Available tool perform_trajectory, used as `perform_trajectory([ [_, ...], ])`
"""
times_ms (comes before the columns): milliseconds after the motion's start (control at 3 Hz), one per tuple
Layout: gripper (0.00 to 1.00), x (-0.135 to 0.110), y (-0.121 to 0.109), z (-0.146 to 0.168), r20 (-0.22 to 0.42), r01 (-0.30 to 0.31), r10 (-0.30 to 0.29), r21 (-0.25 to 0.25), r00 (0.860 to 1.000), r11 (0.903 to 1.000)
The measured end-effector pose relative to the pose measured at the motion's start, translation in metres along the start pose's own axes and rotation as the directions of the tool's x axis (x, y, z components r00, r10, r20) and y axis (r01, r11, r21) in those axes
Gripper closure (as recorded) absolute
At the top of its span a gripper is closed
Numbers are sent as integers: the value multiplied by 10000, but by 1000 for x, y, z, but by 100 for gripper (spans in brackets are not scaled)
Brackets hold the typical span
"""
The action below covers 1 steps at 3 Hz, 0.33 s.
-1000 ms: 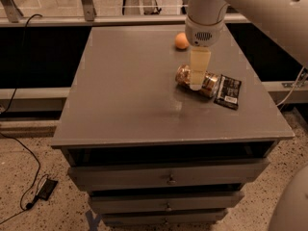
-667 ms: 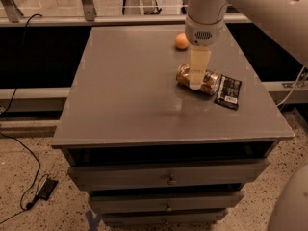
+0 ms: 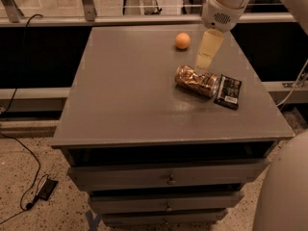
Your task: Knock orange can over
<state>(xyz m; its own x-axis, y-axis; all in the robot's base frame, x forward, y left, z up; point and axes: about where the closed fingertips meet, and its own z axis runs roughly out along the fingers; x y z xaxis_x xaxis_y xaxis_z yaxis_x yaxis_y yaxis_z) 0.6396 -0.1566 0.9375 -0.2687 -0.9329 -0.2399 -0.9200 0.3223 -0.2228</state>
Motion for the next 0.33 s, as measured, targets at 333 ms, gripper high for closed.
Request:
perform_trajectory([
  [333,0,0,0,0,1,0,0,1,10000,10000],
])
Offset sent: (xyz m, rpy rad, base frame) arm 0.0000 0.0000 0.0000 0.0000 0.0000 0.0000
